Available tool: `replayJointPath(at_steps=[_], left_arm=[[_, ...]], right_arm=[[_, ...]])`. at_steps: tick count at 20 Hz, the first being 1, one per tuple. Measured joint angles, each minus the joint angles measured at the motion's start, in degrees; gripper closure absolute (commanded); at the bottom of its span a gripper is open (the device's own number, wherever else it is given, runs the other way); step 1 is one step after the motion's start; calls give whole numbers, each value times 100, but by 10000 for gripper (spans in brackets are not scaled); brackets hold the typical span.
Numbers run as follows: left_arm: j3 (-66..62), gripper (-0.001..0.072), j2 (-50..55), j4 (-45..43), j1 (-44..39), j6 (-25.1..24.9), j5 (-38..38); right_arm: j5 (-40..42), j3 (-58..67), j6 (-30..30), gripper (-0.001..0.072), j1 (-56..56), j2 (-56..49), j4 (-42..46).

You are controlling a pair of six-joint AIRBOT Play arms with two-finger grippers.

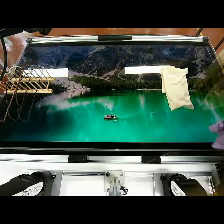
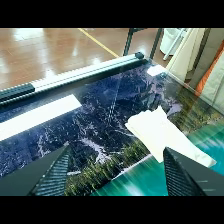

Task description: Fold the shirts.

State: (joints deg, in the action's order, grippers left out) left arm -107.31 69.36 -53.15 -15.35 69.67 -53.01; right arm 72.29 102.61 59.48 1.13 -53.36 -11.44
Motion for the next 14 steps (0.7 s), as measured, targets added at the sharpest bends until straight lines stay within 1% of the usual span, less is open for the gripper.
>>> replayJointPath(at_steps=[4, 10, 14], left_arm=[[0, 2, 0, 0, 0, 0, 0], [0, 2, 0, 0, 0, 0, 2], [0, 2, 0, 2, 0, 11, 2]], right_arm=[[-490, -2, -291, 654, -1071, -275, -470], [-1318, -2, -398, 654, -2400, -376, -977], [-1434, -4, -385, 655, -3316, -385, -1532]])
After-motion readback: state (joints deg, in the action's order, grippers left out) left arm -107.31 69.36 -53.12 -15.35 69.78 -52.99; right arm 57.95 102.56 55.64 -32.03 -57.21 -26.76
